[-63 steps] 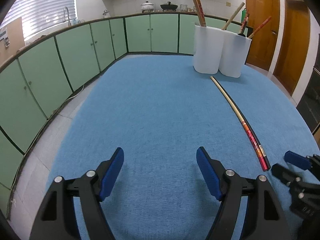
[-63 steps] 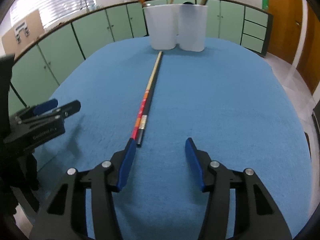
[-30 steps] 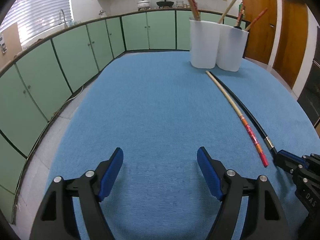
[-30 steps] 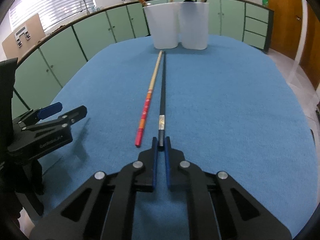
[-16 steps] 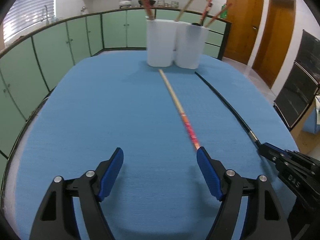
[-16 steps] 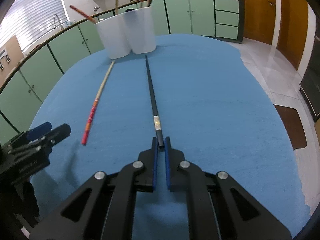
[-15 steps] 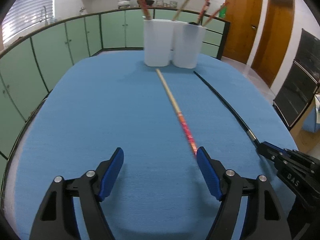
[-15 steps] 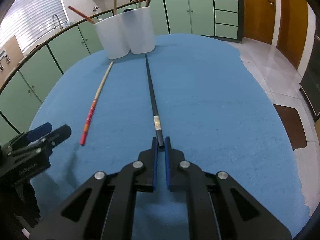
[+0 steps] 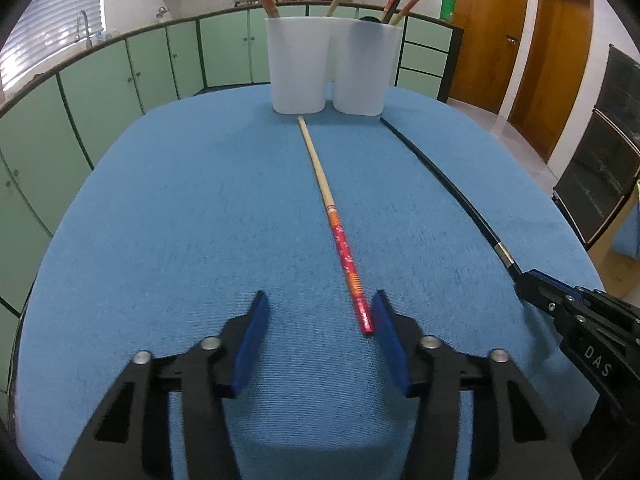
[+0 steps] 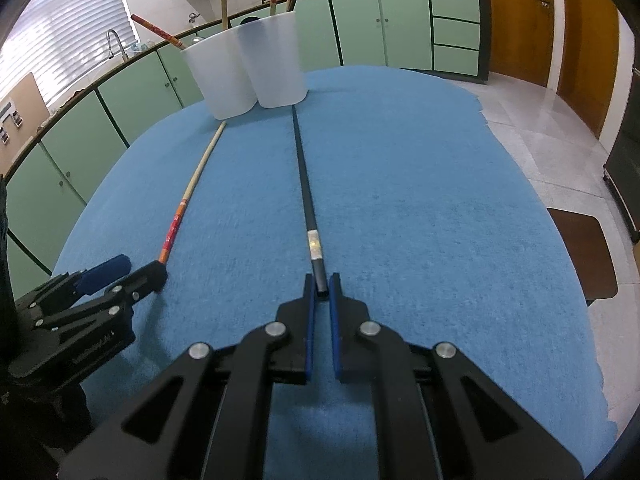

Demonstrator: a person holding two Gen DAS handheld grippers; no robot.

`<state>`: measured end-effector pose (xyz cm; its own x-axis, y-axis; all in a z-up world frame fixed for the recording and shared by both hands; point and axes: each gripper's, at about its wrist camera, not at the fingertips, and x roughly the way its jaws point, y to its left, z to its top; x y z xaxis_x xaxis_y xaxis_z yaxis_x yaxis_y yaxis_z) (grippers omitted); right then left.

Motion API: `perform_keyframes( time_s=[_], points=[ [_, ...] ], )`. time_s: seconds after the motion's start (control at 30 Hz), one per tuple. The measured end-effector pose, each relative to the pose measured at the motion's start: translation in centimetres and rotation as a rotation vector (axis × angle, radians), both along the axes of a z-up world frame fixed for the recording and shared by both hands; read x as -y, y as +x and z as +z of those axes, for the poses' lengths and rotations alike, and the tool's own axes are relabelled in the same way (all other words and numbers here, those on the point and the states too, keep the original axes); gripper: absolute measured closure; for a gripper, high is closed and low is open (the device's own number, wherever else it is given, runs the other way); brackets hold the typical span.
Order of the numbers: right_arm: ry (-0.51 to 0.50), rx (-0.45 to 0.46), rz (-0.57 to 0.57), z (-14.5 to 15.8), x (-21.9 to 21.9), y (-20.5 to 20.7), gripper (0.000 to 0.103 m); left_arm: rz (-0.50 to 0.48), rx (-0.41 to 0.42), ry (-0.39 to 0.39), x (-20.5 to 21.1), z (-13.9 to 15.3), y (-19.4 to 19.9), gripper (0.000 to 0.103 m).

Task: Organize utensils
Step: 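Grasp the last red-patterned chopstick with the left tool while the right tool holds the black one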

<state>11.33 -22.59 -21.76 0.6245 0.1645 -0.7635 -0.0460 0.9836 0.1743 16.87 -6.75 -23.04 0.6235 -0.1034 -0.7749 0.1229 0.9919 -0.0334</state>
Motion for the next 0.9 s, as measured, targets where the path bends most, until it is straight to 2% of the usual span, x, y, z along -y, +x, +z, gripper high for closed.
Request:
perform_keyframes(
  time_s=[0.07,0.17,0.23,0.33,0.47,0.8,0.9],
  points=[
    [0.010,-0.001,0.002,0.0,0.2,0.0,0.096,0.005,0.002,-0.004,0.0,0.1,-0.1,0.071],
    [0.030,-0.001,0.002,0.0,0.5,0.0,0.096,0.016,0.005,-0.009,0.1,0.1,-0.2,0.080],
    [0.031,-0.001,0.004,0.0,0.5,0.0,0.096,0.023,0.003,-0.012,0.0,0.1,-0.1,0.081],
    [0.035,0.000,0.007,0.0,0.6,-0.2,0.096,0.020,-0.007,-0.060,-0.4,0.3,-0.4,0.079],
    [0.033,0.000,0.010,0.0,0.6,-0.3,0.096,-0.008,0.003,-0.101,-1.1,0.4,-1.7,0.061],
    [0.031,-0.003,0.012,0.0,0.6,0.0,0.096,-0.018,0.000,-0.059,-0.6,0.2,-0.7,0.061],
    [0.025,-0.004,0.012,0.0,0.5,0.1,0.095,-0.015,0.003,-0.017,0.1,0.1,-0.5,0.065]
  ],
)
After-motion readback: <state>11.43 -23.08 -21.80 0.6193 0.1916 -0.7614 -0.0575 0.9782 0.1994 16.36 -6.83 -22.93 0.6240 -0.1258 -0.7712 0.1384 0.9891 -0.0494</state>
